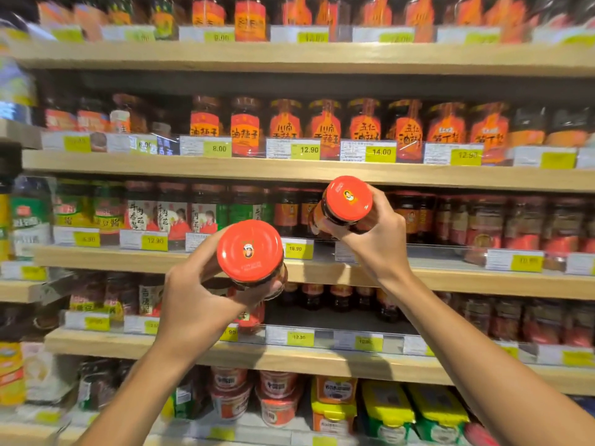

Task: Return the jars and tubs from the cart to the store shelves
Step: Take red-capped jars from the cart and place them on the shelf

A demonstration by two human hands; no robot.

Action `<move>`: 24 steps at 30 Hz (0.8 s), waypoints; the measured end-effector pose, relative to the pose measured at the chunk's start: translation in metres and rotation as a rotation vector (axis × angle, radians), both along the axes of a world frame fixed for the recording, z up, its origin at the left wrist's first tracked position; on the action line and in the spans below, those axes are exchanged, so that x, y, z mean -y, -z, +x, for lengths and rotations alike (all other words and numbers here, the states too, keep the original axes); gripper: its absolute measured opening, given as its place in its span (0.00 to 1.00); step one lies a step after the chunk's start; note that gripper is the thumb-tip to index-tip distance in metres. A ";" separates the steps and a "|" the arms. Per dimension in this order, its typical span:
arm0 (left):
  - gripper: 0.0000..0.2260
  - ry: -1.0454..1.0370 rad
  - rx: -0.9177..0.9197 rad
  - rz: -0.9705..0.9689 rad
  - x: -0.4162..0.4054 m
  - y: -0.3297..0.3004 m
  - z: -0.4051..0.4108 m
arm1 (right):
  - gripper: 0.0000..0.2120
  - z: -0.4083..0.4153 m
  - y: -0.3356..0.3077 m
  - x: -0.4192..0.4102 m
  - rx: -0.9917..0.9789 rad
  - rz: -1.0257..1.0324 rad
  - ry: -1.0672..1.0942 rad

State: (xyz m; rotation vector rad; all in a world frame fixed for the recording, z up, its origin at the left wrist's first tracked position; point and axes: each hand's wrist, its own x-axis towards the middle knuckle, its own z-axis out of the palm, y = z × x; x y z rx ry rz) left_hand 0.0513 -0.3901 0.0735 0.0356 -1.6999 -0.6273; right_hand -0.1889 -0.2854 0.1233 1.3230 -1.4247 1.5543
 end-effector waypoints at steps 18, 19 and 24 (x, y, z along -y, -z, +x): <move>0.33 -0.023 -0.009 0.003 0.012 -0.002 -0.010 | 0.35 -0.031 -0.031 0.041 0.187 0.409 0.447; 0.32 -0.020 -0.012 0.006 0.013 -0.001 -0.012 | 0.35 -0.032 -0.033 0.044 0.210 0.458 0.454; 0.30 -0.013 -0.017 0.023 0.013 -0.001 -0.020 | 0.38 -0.042 -0.033 0.053 0.263 0.687 0.471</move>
